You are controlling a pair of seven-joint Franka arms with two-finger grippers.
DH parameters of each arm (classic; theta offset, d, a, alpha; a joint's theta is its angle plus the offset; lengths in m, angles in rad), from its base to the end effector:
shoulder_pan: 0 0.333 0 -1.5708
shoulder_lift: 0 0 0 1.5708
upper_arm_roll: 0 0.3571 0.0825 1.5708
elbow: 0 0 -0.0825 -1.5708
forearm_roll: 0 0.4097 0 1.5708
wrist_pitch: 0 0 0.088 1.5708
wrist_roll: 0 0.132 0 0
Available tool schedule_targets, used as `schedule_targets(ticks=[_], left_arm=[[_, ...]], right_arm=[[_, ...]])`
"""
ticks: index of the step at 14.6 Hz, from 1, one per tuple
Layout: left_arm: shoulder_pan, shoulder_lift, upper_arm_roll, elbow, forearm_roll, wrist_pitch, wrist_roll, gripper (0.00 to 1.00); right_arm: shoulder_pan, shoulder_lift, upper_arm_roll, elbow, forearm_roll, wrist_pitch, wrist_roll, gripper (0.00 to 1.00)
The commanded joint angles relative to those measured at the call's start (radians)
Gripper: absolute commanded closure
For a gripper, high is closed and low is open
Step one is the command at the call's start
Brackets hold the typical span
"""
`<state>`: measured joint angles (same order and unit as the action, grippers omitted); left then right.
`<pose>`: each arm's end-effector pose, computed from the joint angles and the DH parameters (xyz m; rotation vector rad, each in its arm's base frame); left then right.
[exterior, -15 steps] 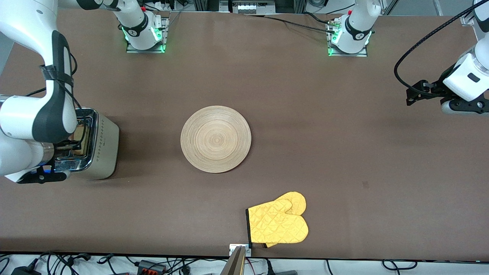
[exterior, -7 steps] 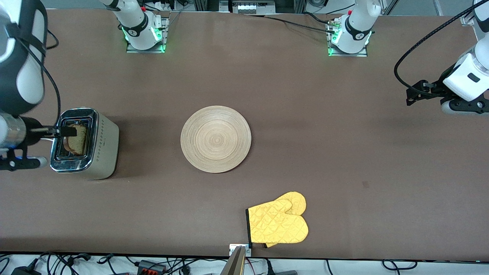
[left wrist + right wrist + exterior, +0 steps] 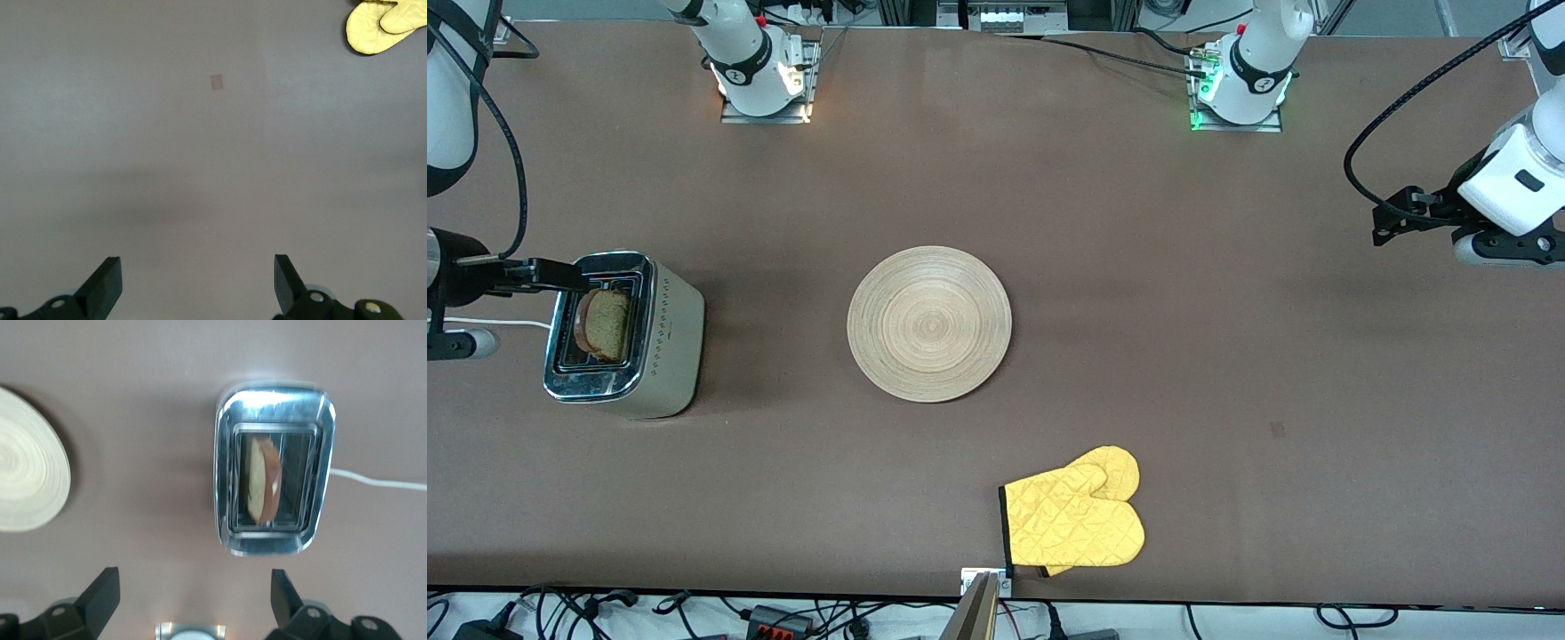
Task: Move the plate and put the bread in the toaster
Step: 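Open the right gripper and raise it from the toaster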
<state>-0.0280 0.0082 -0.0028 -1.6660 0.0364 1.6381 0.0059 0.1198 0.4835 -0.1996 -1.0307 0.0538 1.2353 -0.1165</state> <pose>0.5845 -0.0134 0.5942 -3.1038 0.0618 0.0553 0.6903 -0.0095 0.5693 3.0961 0.0887 -0.4257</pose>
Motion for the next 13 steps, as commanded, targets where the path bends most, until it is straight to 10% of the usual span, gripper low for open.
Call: schedule_targets(ticks=[1,10,13], left_arm=[[0.003,-0.019,-0.002,-0.009,-0.012,-0.009,-0.001,0.0],[0.003,-0.019,-0.002,-0.009,-0.012,-0.009,-0.003,0.0],[0.003,-0.019,-0.002,-0.009,-0.012,-0.009,-0.003,0.0]], right_arm=[[-0.003,-0.032,-0.004,0.003,-0.006,-0.092,-0.008,0.0],[-0.023,-0.06,-0.006,-0.006,-0.005,-0.086,-0.002,0.0],[-0.023,-0.198,0.012,-0.206,-0.015,0.069,0.009,0.0]])
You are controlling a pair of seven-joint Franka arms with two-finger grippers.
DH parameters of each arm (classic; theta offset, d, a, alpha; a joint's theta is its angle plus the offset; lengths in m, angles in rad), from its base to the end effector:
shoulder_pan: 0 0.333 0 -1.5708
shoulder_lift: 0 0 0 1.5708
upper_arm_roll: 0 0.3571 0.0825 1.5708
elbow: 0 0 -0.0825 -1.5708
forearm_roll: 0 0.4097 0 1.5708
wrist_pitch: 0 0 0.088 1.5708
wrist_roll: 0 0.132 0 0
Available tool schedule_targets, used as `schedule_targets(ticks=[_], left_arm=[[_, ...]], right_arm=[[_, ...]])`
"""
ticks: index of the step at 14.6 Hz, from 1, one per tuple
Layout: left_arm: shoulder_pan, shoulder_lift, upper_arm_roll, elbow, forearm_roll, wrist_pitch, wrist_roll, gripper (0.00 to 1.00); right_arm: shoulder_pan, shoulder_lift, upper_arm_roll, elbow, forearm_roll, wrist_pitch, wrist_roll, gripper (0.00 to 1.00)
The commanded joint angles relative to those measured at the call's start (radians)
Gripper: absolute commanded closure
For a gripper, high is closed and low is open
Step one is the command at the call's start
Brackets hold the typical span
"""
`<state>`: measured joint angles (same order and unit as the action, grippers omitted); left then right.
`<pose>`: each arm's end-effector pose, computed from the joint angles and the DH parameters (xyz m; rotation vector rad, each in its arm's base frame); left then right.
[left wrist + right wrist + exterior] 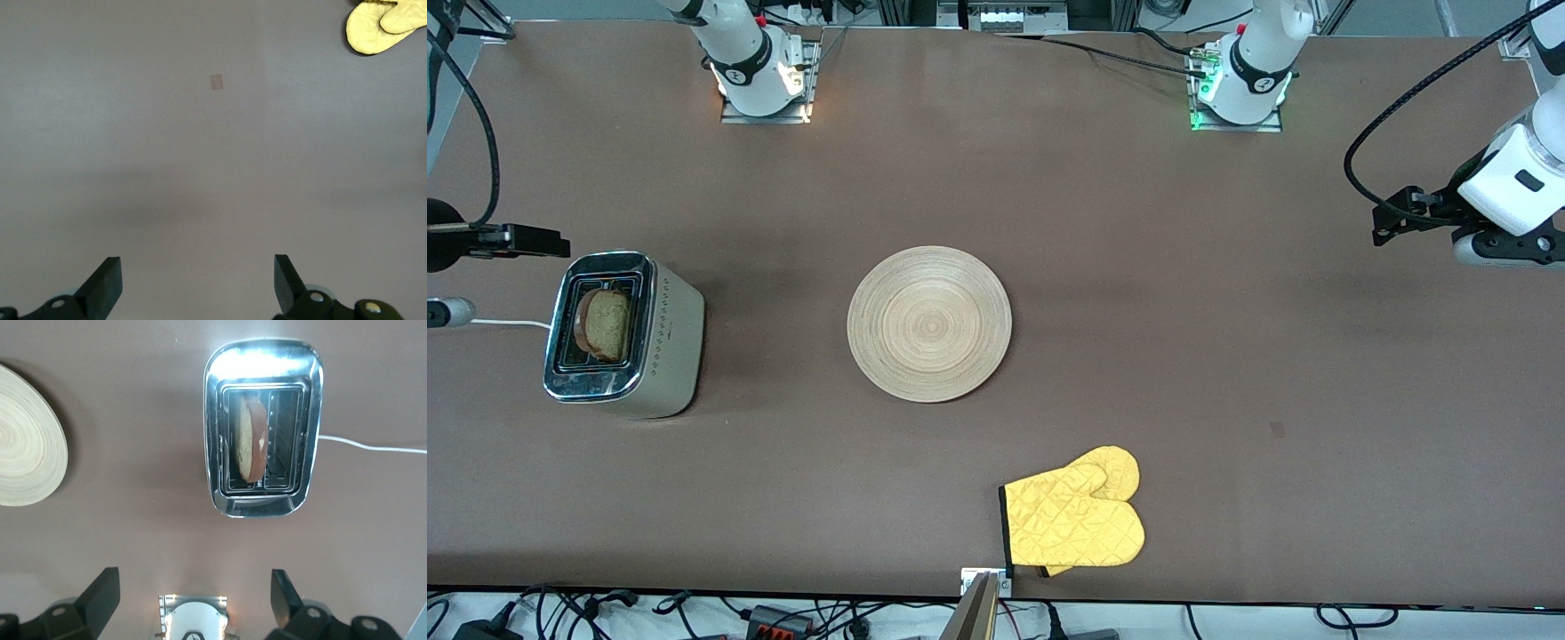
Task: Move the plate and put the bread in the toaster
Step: 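Open the right gripper and raise it from the toaster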
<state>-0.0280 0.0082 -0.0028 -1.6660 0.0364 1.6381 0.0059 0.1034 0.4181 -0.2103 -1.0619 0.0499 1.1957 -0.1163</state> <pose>0.5845 -0.0134 0.5942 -3.1038 0.0618 0.0553 0.6662 -0.0292 0.5978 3.1039 0.0420 -0.4350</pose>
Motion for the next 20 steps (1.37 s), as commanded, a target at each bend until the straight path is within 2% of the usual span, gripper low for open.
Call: schedule_targets(ticks=[1,3,4,7,10,14,15,17,20], left_arm=[[0.003,-0.019,-0.002,-0.009,-0.012,-0.009,-0.003,0.0],[0.003,-0.019,-0.002,-0.009,-0.012,-0.009,-0.004,0.0],[0.003,-0.019,-0.003,-0.009,-0.012,-0.009,-0.003,0.0],[0.003,-0.019,-0.002,-0.009,-0.012,-0.009,-0.004,0.0],[0.003,-0.019,-0.003,-0.009,-0.012,-0.009,-0.004,0.0],[0.003,-0.019,-0.003,-0.009,-0.012,-0.009,-0.006,0.0],[0.003,-0.019,-0.003,-0.009,-0.012,-0.009,-0.007,0.0],[0.002,-0.019,-0.003,-0.009,-0.012,-0.009,-0.009,0.0],[0.002,-0.019,-0.003,-0.009,-0.012,-0.009,-0.009,0.0]], right_arm=[[-0.03,-0.218,0.031,-0.301,-0.001,0.201,0.036,0.0],[-0.069,-0.382,0.069,-0.542,0.001,0.327,0.093,0.0],[-0.097,-0.413,0.09,-0.579,-0.002,0.344,0.107,0.0],[-0.113,-0.424,0.098,-0.601,-0.001,0.349,0.125,0.0],[-0.149,-0.464,0.141,-0.653,-0.002,0.351,0.129,0.0],[-0.143,-0.438,0.141,-0.618,-0.015,0.337,0.126,0.0],[-0.143,-0.437,0.141,-0.613,-0.028,0.338,0.125,0.0],[-0.139,-0.427,0.143,-0.606,-0.109,0.352,0.13,0.0],[-0.136,-0.417,0.144,-0.593,-0.12,0.361,0.13,0.0]])
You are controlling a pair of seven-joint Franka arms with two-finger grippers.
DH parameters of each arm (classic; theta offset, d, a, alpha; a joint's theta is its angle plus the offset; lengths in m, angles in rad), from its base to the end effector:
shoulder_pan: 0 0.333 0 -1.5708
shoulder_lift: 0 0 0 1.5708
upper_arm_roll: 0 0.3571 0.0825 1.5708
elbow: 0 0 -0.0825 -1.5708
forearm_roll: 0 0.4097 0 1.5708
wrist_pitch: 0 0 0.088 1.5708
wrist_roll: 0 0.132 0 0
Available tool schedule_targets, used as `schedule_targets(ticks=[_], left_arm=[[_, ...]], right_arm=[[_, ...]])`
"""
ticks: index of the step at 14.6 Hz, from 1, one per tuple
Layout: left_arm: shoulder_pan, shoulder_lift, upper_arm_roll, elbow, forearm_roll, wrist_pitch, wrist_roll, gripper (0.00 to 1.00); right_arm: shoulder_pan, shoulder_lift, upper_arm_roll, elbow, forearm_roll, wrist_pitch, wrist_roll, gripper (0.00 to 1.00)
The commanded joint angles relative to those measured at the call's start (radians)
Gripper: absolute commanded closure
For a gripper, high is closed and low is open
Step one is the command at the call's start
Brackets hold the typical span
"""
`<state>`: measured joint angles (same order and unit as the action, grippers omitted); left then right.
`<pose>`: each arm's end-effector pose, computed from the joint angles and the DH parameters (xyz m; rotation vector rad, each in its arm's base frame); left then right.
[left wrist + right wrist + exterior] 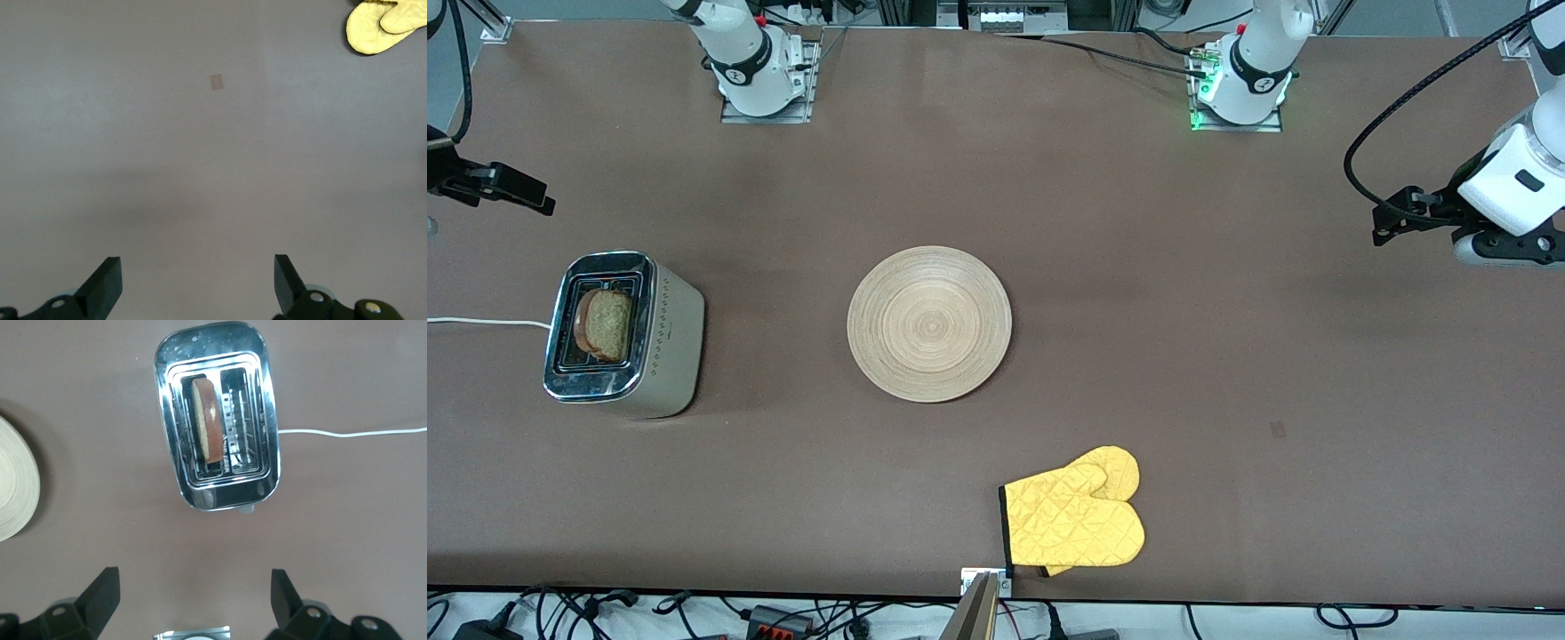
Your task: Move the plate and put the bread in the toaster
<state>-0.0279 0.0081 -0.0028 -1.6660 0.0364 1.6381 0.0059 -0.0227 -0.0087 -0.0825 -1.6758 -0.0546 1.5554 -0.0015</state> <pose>0.5845 -0.0134 0.5942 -3.1038 0.0616 0.0552 0.5640 -0.0670 0.5927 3.0848 -0.1566 -0.1769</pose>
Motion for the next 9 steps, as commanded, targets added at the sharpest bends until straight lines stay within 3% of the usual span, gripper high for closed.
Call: schedule_targets(ticks=[1,9], left_arm=[[0.002,-0.019,-0.003,-0.009,-0.012,-0.009,-0.009,0.0],[0.002,-0.019,-0.003,-0.009,-0.012,-0.009,-0.009,0.0]], right_arm=[[-0.011,0.012,0.015,0.021,-0.011,0.006,0.014,0.0],[0.02,0.019,0.015,0.021,-0.002,0.084,0.018,0.0]])
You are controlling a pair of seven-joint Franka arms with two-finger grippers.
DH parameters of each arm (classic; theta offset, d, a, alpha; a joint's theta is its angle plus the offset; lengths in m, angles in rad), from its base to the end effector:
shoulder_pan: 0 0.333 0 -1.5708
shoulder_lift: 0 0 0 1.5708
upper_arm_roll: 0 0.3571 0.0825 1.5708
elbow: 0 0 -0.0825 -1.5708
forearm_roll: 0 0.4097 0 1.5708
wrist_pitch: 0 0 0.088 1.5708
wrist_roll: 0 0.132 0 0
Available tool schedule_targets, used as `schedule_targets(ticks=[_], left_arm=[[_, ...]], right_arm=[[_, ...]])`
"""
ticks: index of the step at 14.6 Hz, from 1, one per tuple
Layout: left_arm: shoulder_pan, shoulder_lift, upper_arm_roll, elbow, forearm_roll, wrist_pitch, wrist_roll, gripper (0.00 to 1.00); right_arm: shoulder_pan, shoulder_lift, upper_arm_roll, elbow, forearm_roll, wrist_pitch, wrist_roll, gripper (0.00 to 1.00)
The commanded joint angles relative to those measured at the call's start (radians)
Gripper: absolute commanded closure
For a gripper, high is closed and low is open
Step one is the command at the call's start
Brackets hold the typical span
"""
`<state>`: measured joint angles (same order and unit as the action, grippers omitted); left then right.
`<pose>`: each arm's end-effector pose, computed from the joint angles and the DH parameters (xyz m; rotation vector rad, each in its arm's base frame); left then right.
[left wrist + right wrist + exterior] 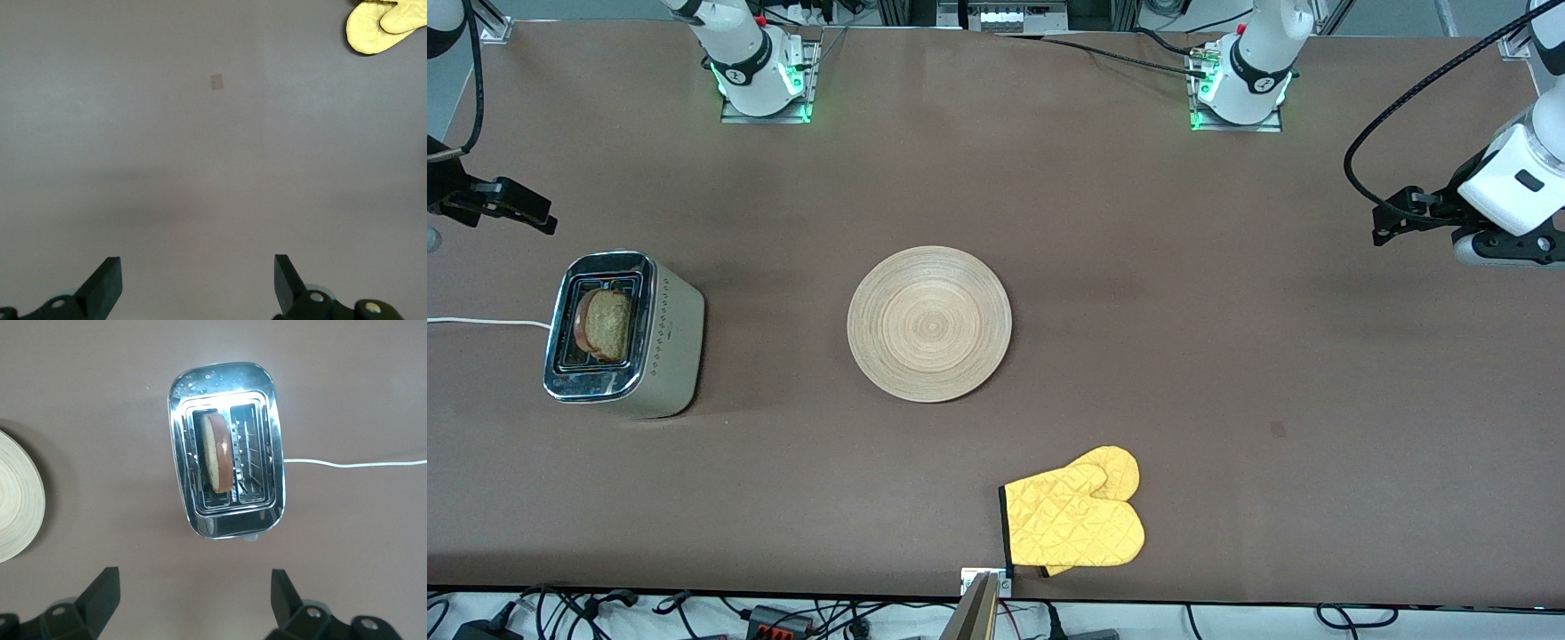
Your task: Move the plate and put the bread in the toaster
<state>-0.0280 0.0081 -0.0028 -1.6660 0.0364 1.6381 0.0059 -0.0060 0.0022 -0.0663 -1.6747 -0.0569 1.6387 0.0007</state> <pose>0.5845 -0.0134 0.5942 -3.1038 0.0618 0.0552 0.5803 -0.0492 0.5935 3.0838 -0.1050 -0.0620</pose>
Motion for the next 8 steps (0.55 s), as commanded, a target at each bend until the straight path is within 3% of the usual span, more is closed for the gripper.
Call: schedule_targets(ticks=[1,8], left_arm=[[0.002,-0.019,-0.003,-0.009,-0.012,-0.009,-0.009,0.0],[0.002,-0.019,-0.003,-0.009,-0.012,-0.009,-0.009,0.0]], right_arm=[[0.003,0.015,-0.001,0.02,0.005,0.004,0.016,0.0],[-0.006,0.018,-0.007,0.02,0.043,0.0,0.002,0.0]])
